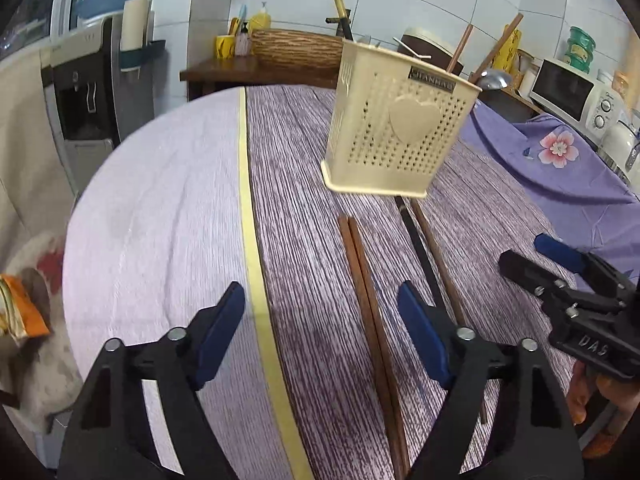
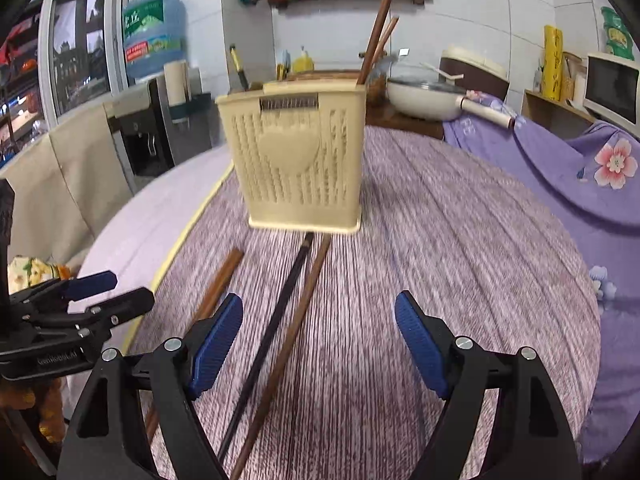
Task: Organize utensils
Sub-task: 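Withdraw both tools down to the chopsticks lying on the table, then grasp a wooden chopstick with the left tool while the right tool grasps another wooden chopstick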
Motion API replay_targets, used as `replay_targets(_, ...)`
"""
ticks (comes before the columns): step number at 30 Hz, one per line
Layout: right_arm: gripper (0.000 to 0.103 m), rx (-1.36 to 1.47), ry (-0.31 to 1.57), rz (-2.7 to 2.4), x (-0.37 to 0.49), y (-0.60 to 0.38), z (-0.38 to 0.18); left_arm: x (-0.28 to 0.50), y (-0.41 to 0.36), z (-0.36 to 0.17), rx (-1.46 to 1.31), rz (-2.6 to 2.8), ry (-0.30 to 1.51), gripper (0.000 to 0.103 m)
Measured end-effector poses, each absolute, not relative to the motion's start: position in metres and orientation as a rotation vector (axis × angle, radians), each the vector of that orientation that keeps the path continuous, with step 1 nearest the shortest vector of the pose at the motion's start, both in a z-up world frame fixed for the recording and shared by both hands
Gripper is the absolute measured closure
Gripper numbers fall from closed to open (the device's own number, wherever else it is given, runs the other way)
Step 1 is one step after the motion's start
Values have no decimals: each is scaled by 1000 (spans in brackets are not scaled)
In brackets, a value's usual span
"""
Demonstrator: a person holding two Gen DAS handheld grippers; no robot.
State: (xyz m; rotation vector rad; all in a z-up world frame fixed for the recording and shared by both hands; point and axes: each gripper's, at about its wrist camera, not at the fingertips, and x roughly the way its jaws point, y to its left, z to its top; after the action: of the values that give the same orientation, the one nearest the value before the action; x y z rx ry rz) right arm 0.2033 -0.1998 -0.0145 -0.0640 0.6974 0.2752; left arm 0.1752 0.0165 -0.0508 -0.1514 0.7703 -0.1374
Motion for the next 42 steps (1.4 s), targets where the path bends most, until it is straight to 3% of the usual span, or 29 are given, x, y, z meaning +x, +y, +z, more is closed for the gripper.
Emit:
replay_targets(5, 27, -75, 760, 268, 202, -195, -33, 172, 5, -65, -140, -176, 813, 46)
replay_targets(10, 35, -73, 817, 251, 205, -196, -45, 176, -9, -74, -110, -195, 849, 58)
replay_targets(21, 37, -55, 847, 256, 206, -200, -53, 184, -20, -81, -62, -195, 876, 65)
replay_targets(38, 37, -103, 867, 244, 208, -195, -55, 184, -13, -82, -29, -154, 882, 65)
replay_targets(42, 43, -124, 893, 236, 214, -190, -58, 191, -20, -83, 26, -139, 886, 65)
